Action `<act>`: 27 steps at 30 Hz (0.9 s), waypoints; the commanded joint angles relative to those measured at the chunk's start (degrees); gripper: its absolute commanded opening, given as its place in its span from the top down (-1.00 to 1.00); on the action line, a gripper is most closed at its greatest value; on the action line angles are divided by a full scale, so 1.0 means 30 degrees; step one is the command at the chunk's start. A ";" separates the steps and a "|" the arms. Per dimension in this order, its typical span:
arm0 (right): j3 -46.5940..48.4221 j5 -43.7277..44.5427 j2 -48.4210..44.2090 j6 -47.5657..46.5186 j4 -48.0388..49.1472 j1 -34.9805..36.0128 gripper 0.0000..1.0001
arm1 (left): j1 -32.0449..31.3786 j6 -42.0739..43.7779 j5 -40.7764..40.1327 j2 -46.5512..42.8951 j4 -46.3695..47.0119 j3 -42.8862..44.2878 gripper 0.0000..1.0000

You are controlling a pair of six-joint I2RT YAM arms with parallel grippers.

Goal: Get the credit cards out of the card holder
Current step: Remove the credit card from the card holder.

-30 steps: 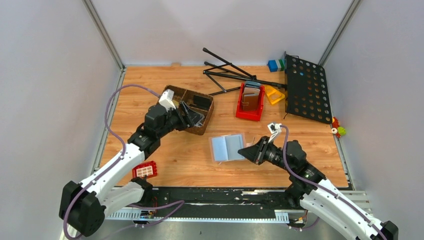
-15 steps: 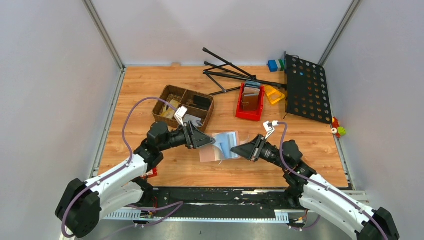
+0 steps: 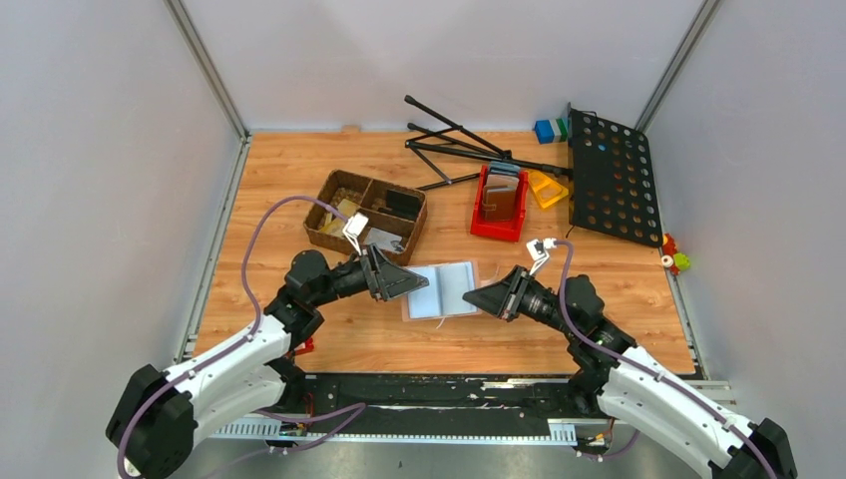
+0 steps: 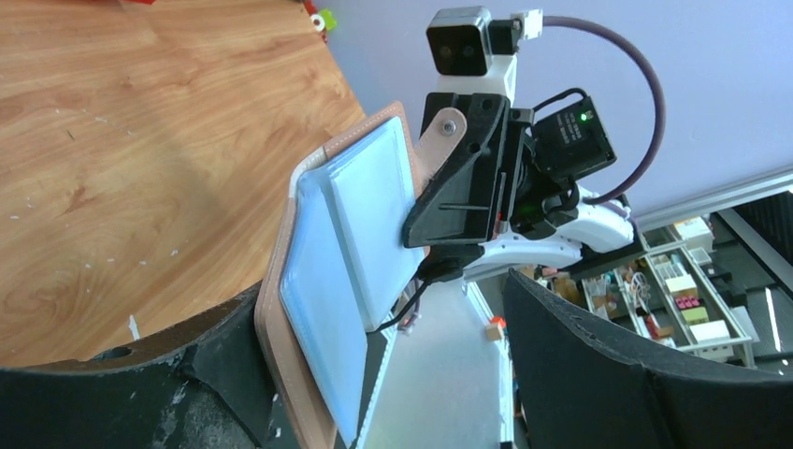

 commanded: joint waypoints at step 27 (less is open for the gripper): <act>0.4290 0.0398 0.5237 -0.4539 -0.4775 0.1236 0.97 | -0.1546 0.1932 -0.1779 0.2247 -0.2863 0.1604 1.00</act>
